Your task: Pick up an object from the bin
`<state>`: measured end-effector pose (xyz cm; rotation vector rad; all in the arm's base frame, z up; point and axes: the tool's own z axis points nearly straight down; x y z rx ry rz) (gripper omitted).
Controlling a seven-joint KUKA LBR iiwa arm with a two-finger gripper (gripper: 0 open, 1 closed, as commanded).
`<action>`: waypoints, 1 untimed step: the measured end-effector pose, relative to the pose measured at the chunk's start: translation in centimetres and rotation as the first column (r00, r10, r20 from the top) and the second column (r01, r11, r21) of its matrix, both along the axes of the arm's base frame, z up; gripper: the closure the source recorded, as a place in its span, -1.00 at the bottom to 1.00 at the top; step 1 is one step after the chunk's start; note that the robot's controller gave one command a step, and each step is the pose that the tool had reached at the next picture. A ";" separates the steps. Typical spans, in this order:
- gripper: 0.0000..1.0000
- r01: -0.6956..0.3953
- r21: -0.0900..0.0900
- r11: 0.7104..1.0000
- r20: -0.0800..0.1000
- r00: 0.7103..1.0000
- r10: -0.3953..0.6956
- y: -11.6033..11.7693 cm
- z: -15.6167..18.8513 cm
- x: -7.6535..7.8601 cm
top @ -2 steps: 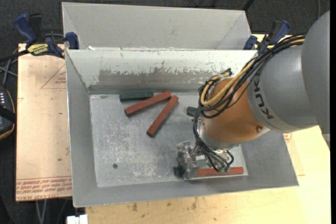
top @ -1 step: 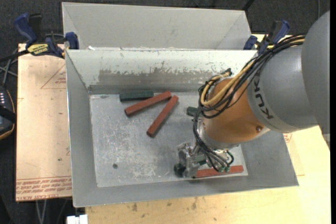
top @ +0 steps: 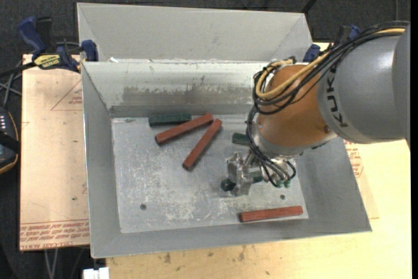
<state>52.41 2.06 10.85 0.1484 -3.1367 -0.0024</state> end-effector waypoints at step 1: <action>1.00 0.021 0.000 1.000 0.004 1.000 -0.021 4.5 14.7 -3.1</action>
Offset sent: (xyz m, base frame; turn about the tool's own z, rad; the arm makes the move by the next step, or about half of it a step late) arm 0.0000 0.0000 0.0000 0.0000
